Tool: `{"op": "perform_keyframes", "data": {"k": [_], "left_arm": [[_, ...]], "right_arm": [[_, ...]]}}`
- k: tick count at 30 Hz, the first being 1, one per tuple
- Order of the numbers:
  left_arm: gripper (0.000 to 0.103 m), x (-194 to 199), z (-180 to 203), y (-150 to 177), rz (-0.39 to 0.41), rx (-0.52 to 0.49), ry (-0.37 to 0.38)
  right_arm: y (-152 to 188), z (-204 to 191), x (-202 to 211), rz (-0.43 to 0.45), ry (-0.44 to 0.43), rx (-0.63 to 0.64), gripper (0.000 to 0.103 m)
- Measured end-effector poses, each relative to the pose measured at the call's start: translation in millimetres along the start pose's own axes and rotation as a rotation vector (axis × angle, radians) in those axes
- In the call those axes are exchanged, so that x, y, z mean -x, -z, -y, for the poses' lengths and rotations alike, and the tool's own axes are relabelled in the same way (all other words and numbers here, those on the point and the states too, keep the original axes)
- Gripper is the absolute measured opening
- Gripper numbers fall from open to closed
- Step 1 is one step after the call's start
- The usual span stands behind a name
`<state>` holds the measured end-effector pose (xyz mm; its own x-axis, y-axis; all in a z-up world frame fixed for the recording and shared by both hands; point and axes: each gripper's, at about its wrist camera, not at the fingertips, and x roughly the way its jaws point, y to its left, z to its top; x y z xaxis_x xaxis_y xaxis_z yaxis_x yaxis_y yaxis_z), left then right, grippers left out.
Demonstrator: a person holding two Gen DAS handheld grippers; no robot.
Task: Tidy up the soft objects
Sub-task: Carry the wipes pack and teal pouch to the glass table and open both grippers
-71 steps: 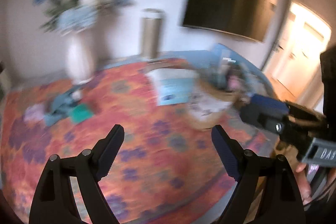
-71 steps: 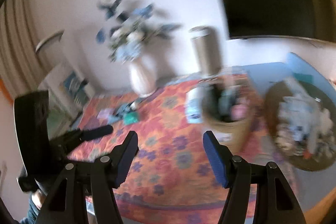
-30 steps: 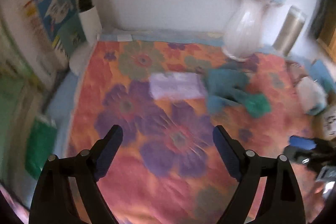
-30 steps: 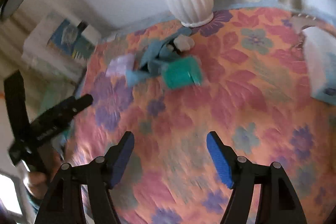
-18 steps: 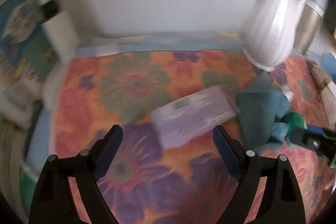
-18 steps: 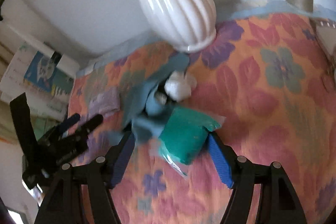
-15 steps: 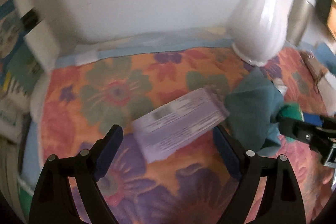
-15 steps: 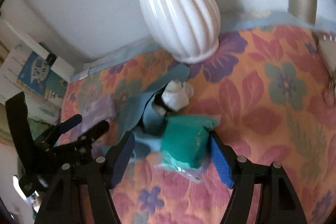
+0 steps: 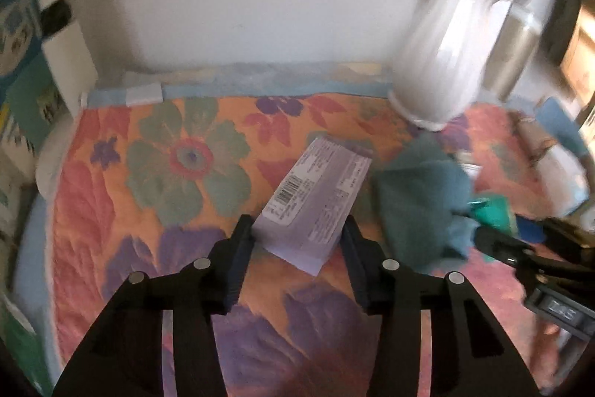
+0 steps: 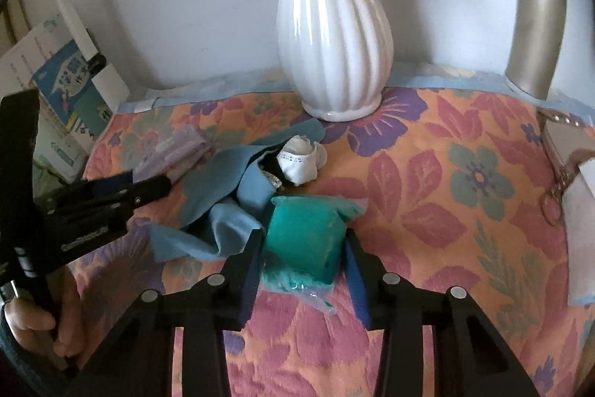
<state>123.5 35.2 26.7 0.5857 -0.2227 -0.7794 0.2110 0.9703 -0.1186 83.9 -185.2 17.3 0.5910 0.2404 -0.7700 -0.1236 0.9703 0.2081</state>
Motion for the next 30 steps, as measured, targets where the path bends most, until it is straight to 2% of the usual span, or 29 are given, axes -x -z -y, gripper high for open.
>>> {"op": "perform_keyframes", "data": {"k": [3,9,16,19,21,22,23,26,30], "left_arm": [[0.042,25,4,19,-0.001,0.037,0.029],[0.042,73,34,78,-0.024,0.047,0.017],[0.042,91,71,136,-0.055,0.090,0.069],[0.043,96,94,149,-0.054,0.030,0.069],[0.056,95,105,151,-0.054,-0.015,0.028],[0.069,93,107,150,-0.055,-0.028,0.016],[0.073,94,108,151,-0.053,-0.036,0.004],[0.075,97,103,148,-0.037,-0.037,-0.037],[0.077,89,100,139,-0.051,-0.050,0.005]], "right_arm": [[12,8,18,0.010,-0.053,-0.022,0.040],[50,24,66,-0.003,-0.142,-0.015,0.040],[106,40,100,-0.041,-0.025,0.055,0.040],[123,57,111,-0.043,-0.046,0.001,0.044],[130,67,119,-0.041,-0.065,-0.022,0.051],[132,70,123,-0.040,-0.064,-0.024,0.053],[135,73,127,-0.036,-0.052,-0.024,0.053],[139,76,130,-0.033,0.007,-0.026,0.053],[137,75,128,-0.031,0.005,-0.043,0.061]]}}
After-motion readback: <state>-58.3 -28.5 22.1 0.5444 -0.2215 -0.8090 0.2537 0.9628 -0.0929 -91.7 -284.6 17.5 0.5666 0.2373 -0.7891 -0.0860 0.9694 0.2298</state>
